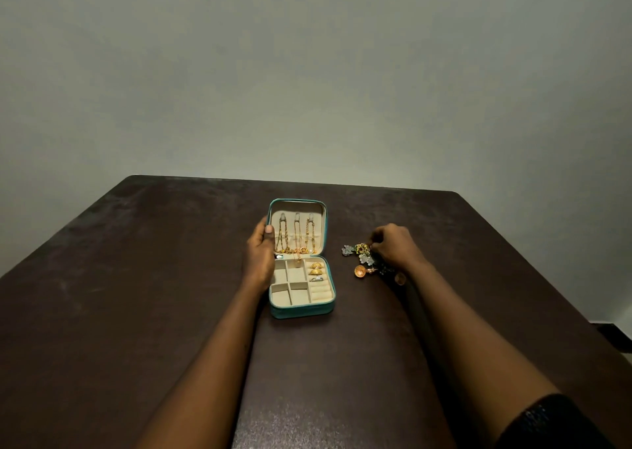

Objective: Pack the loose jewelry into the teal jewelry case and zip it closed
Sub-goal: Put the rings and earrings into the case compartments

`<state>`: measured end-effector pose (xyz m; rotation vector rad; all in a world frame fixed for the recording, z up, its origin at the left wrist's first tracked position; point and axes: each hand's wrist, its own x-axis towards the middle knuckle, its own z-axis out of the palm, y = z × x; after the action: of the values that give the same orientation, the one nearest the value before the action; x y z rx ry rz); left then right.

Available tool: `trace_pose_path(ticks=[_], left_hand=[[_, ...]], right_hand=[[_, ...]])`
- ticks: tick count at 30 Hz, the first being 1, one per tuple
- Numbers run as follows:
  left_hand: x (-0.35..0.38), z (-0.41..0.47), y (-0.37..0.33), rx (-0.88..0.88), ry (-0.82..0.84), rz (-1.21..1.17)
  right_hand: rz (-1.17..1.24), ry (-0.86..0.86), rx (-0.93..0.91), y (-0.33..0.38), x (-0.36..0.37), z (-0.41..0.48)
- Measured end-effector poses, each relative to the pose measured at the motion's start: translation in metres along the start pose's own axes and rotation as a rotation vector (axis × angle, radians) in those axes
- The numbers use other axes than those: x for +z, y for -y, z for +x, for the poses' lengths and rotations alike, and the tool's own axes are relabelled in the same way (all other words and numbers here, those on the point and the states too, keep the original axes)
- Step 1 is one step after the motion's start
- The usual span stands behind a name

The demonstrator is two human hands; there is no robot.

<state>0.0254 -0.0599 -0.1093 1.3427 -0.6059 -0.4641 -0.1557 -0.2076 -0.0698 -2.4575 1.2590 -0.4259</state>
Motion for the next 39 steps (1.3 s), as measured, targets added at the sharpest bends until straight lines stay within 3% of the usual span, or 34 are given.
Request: trace_pose_path(ticks=[5,8,12,19,28,31,39], left_hand=[[0.000,-0.001,-0.001,0.021,0.008,0.015],[0.000,-0.001,-0.001,0.015,0.006,0.009],[0.000,-0.001,-0.001,0.009,0.010,0.017],[0.000,0.001,0.000,-0.017,0.005,0.025],[0.000,0.000,0.000,-0.001,0.003,0.006],[0.000,0.001,0.001,0.003,0.000,0.003],[-0.001,-0.001,-0.002,0.011,0.005,0.007]], right_hand=[[-0.116,0.003,-0.013,-0.002,0.001,0.007],[-0.058,-0.025,0.023,0.000,0.001,0.008],[0.259,-0.063,0.147,-0.004,-0.006,0.009],[1.083,-0.039,0.286,0.008,-0.021,-0.017],[1.670,0.126,0.430,0.035,-0.016,-0.047],[1.732,0.153,0.427,0.042,-0.014,-0.057],[1.628,0.172,0.365,0.049,0.005,-0.065]])
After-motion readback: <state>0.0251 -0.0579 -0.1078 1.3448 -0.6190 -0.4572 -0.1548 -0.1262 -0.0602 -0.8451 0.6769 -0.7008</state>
